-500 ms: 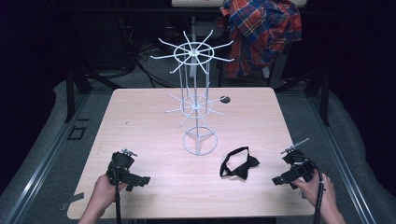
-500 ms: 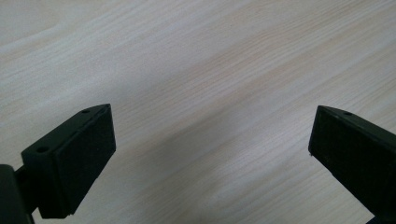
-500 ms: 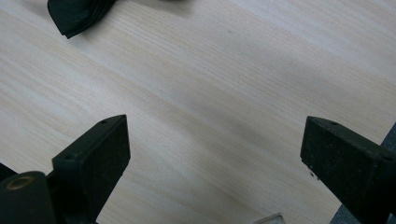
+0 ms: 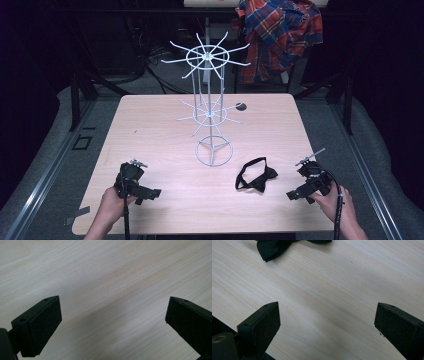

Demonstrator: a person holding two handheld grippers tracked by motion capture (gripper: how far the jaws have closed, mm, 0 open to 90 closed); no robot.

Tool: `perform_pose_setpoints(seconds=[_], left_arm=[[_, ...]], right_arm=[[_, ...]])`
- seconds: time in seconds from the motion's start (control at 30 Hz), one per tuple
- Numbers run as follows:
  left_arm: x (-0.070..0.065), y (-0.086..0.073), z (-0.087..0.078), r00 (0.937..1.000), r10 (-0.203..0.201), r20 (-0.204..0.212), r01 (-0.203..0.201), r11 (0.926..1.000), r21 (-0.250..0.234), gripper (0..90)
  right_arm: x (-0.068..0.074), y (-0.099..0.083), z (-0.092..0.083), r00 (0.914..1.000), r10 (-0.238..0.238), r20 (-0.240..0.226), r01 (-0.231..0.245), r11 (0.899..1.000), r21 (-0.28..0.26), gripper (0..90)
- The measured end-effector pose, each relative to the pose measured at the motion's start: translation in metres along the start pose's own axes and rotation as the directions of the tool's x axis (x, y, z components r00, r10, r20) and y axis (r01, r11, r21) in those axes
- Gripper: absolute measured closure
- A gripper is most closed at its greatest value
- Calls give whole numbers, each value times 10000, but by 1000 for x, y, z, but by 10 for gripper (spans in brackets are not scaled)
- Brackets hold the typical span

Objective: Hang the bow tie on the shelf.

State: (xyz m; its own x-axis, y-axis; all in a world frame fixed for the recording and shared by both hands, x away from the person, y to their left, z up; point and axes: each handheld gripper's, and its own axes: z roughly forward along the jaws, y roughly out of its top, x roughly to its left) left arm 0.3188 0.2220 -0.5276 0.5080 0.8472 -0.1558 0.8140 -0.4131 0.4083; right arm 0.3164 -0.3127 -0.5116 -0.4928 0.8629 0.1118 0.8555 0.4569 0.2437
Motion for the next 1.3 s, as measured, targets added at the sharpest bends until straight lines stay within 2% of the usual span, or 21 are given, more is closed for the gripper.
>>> perform_pose_setpoints(seconds=[0.07, 0.17, 0.2, 0.23, 0.27, 0.3, 0.43, 0.47, 0.5, 0.57, 0.6, 0.7, 0.73, 0.8, 0.87, 0.9, 0.97, 1.03, 1.13, 1.2, 1.3], left_arm=[[1, 0, 0, 10000, -16, -22, 16, 10000, -4, 6], [2, -2, -1, 10000, -76, -29, 75, 10000, -38, 7], [2, -2, -2, 10000, -90, -41, 90, 10000, -33, 6], [2, -2, -2, 10000, -88, -47, 88, 10000, -26, 7], [2, -2, -2, 9999, -88, -65, 88, 10000, -47, 7], [1, -2, -2, 9999, -103, -43, 103, 9999, -71, 7], [0, -1, 0, 10000, -9, -27, 9, 10000, 16, 6], [1, -1, 0, 10000, -16, -30, 16, 10000, -2, 6], [1, -1, 0, 10000, -34, -39, 34, 10000, -5, 6], [2, -1, 0, 10000, -50, -48, 50, 10000, -16, 6], [1, -1, 0, 10000, -29, -23, 29, 10000, -7, 7], [1, -1, 0, 10000, -46, -23, 46, 10000, 1, 7], [1, -1, 0, 10000, -60, -28, 60, 10000, 0, 7], [0, 0, 0, 10000, -28, -47, 28, 10000, 2, 7], [0, 0, 0, 10000, 32, -12, -32, 10000, 37, 6], [0, 0, 0, 10000, 40, -29, -40, 10000, 50, 6], [1, -1, 0, 10000, -33, -19, 33, 10000, 28, 6], [2, -2, -1, 10000, -82, -30, 82, 10000, -11, 6], [1, -1, -1, 10000, 2, -41, -2, 10000, 5, 7], [0, 0, 0, 10000, 30, -28, -29, 10000, 33, 6], [0, 0, 1, 10000, -36, -30, 36, 10000, 29, 6]], right_arm=[[4, 2, 0, 9998, 18, -178, -22, 9997, -227, 56], [5, 4, 0, 9998, -178, -96, 177, 9998, -67, 52], [8, 4, 2, 9999, 95, -86, -97, 9997, -232, 48], [8, 6, 1, 9999, -73, -106, 70, 9995, -298, 48], [10, 6, 2, 10000, 45, 13, -44, 9985, -540, 48], [11, 7, -2, 9995, -59, 313, 77, 9984, -569, 48], [13, 8, -4, 9999, 12, 162, 4, 9954, -956, 49], [12, 9, -6, 9990, -145, 414, 173, 9975, -686, 48], [12, 9, -3, 9998, -114, 146, 123, 9980, -616, 47], [12, 9, -1, 10000, -27, 64, 31, 9977, -674, 46], [12, 9, -2, 9995, -127, 283, 140, 9987, -495, 45], [13, 9, 0, 10000, -71, 31, 72, 9990, -437, 42], [14, 10, 0, 9998, -75, 174, 85, 9984, -562, 41], [14, 10, 2, 9999, -134, 65, 137, 9986, -502, 41], [16, 11, 3, 9996, -23, 293, 34, 9993, -372, 43], [15, 11, 4, 9998, 9, 218, -3, 9997, -260, 43], [15, 11, 4, 9992, 11, 393, -1, 9997, -258, 43], [16, 12, 5, 9998, 197, 82, -193, 9988, -447, 43], [18, 14, 4, 9993, 41, 378, -31, 9996, -281, 42], [19, 16, 6, 9999, 54, 126, -49, 9992, -401, 42], [23, 19, 8, 9999, 80, 90, -75, 9984, -554, 43]])
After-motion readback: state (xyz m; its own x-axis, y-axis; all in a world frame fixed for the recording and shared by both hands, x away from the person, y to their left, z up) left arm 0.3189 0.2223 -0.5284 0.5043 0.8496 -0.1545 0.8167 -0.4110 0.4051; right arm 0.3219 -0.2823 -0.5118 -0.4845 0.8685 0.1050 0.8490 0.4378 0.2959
